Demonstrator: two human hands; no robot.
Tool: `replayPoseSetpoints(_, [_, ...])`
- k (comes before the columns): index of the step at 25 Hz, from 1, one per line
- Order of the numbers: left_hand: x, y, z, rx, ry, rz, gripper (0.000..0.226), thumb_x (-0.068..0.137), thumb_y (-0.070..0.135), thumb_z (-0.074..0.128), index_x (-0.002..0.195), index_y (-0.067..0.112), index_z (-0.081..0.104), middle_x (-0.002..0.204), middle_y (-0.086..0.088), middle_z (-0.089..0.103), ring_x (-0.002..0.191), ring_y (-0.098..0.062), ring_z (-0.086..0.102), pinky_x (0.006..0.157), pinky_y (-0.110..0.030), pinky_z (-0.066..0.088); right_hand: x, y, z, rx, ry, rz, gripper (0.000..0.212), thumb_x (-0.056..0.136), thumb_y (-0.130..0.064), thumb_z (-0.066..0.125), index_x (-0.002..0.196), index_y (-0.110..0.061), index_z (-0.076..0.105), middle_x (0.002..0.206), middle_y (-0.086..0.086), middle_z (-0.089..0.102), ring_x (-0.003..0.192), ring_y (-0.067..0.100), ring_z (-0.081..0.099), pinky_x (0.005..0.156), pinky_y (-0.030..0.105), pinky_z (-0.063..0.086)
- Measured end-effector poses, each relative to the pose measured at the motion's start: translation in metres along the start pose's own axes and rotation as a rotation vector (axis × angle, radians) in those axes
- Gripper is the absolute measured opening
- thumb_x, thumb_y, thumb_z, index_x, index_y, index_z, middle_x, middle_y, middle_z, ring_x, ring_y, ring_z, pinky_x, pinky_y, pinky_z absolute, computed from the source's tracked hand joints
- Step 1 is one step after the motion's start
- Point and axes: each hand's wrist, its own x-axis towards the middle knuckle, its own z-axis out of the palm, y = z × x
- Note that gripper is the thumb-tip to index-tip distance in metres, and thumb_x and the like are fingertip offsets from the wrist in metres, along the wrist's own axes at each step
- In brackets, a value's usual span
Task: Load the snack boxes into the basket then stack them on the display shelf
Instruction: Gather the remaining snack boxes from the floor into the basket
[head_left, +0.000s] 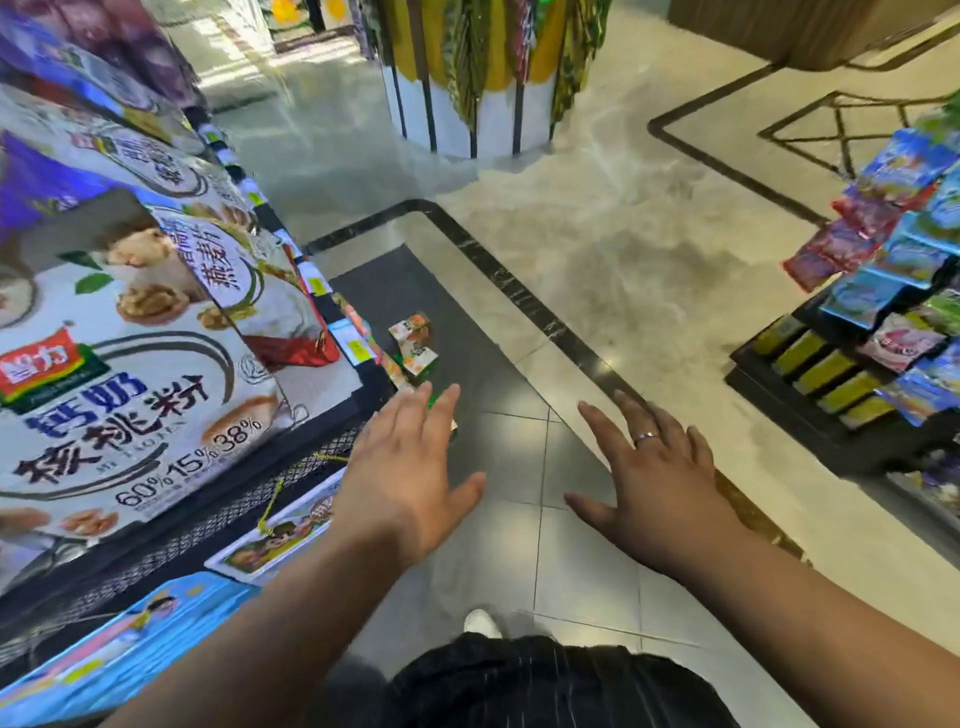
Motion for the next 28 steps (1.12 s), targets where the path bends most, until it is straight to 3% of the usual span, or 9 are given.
replayPoseSetpoints(5, [0.087, -0.007, 0.006, 0.008, -0.002, -0.026, 0.090, 0.077, 0.066, 0.041, 0.150, 0.014, 0.034, 0.145, -0.013, 0.046, 0.136, -0.033, 0.041, 0.110, -0.049, 0.037, 0.096, 0.018, -0.020, 0.031, -0.022, -0.007, 0.089, 0.089, -0.064, 0.048, 0.152, -0.040, -0.009, 0.163, -0.002, -0.012, 0.150, 0.029, -0.005, 0.119, 0.052, 0.005])
replayPoseSetpoints(11, [0.197, -0.003, 0.019, 0.003, -0.001, -0.230, 0.088, 0.075, 0.060, 0.057, 0.147, 0.014, 0.037, 0.147, -0.014, 0.046, 0.136, -0.034, 0.042, 0.112, -0.050, 0.036, 0.240, 0.055, -0.039, 0.011, -0.057, -0.160, 0.089, 0.089, -0.060, 0.052, 0.153, -0.038, -0.007, 0.163, 0.001, -0.009, 0.150, 0.030, -0.003, 0.120, 0.052, 0.009])
replayPoseSetpoints(15, [0.274, 0.014, 0.022, -0.013, 0.047, -0.400, 0.089, 0.074, 0.062, 0.051, 0.147, 0.012, 0.039, 0.147, -0.014, 0.046, 0.135, -0.036, 0.043, 0.112, -0.050, 0.036, 0.345, 0.081, -0.071, -0.030, -0.102, -0.308, 0.089, 0.089, -0.059, 0.053, 0.153, -0.038, -0.006, 0.163, 0.001, -0.010, 0.150, 0.029, -0.003, 0.119, 0.053, 0.009])
replayPoseSetpoints(20, [0.345, 0.017, 0.021, -0.119, 0.020, -0.625, 0.094, 0.087, 0.063, 0.054, 0.156, 0.025, 0.003, 0.163, -0.002, 0.017, 0.150, -0.021, 0.012, 0.121, -0.038, 0.005, 0.453, 0.090, -0.107, -0.086, -0.142, -0.445, 0.087, 0.088, -0.057, 0.054, 0.153, -0.038, -0.002, 0.164, 0.001, -0.004, 0.149, 0.029, 0.000, 0.119, 0.051, 0.010])
replayPoseSetpoints(28, [0.450, -0.055, 0.021, -0.218, -0.008, -0.844, 0.087, 0.091, 0.059, 0.052, 0.156, 0.027, 0.003, 0.163, 0.002, 0.012, 0.150, -0.020, 0.008, 0.120, -0.038, 0.014, 0.621, 0.017, -0.115, -0.194, -0.193, -0.596, 0.085, 0.088, -0.056, 0.055, 0.154, -0.036, 0.004, 0.163, 0.003, 0.004, 0.149, 0.031, 0.006, 0.119, 0.050, 0.013])
